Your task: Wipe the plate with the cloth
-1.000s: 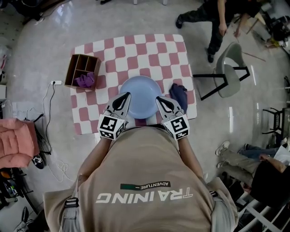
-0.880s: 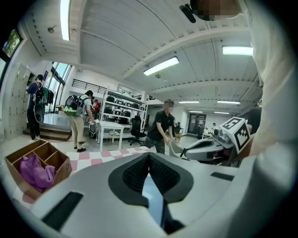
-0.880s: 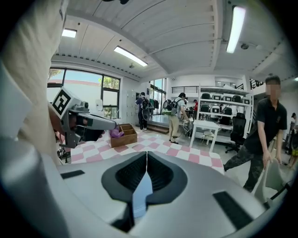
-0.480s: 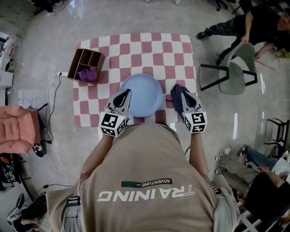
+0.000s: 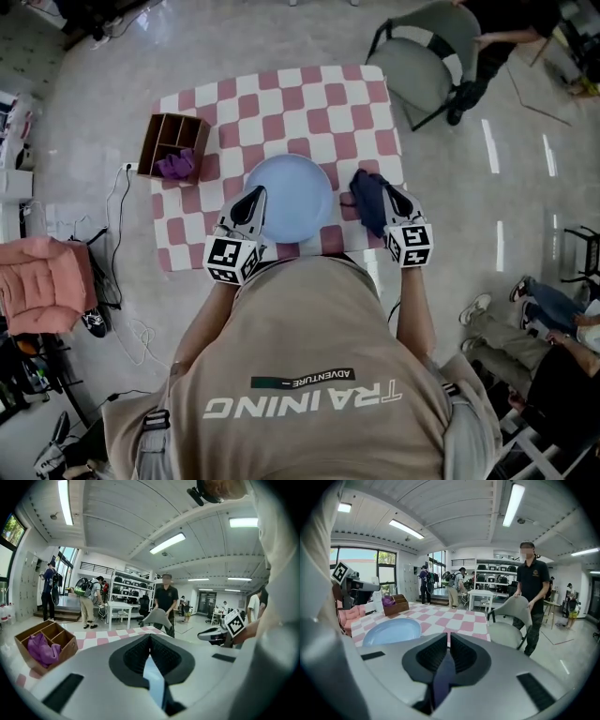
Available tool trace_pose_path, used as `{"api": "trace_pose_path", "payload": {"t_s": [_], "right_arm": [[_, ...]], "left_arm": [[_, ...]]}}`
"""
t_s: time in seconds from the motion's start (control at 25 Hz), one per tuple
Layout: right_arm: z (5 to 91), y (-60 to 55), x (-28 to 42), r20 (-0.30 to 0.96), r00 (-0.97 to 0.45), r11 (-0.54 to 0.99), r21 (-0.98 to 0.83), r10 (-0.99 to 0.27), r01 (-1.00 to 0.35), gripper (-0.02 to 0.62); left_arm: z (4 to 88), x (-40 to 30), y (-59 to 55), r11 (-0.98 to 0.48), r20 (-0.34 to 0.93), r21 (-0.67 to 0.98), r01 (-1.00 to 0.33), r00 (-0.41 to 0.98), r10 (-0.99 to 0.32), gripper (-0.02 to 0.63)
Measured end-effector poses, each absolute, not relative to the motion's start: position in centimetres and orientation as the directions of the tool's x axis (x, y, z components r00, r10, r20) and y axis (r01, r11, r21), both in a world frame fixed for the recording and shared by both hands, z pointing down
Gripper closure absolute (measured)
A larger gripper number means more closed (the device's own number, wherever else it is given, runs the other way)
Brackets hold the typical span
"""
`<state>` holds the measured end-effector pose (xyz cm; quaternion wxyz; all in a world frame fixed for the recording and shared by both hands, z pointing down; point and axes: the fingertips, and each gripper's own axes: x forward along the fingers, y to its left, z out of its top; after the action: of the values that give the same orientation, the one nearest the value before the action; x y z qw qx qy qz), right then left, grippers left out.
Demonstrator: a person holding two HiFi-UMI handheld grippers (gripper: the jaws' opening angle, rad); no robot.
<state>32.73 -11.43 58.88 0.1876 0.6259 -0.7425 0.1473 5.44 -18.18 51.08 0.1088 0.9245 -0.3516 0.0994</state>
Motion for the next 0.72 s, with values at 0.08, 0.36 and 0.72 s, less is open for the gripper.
{"api": "trace_pose_path", "payload": {"t_s": [0.08,0.36,0.72], "right_arm": [[59.7,-11.4,32.5,0.473,-0.156,0.181,0.006,-0.867,-0.984,0.575],[63.6,-11.2,31.9,0.540,-0.193,0.196,-0.052,-0.819,-0.979,0.322],[68.1,-11.0,31.9,0.621,-0.173,0.176,-0.057,-0.764,-0.983,0.324]], "left_arm": [[51.1,5.5,-18.1,-0.730,0.268,0.130,-0.671,0.732,-0.626,0.594],[51.4,4.7,-17.7,-0.723,0.293,0.122,-0.680,0.721,-0.628,0.594],[51.4,2.9,-17.6,-0.699,0.298,0.109,-0.707,0.694,-0.655,0.594]]}}
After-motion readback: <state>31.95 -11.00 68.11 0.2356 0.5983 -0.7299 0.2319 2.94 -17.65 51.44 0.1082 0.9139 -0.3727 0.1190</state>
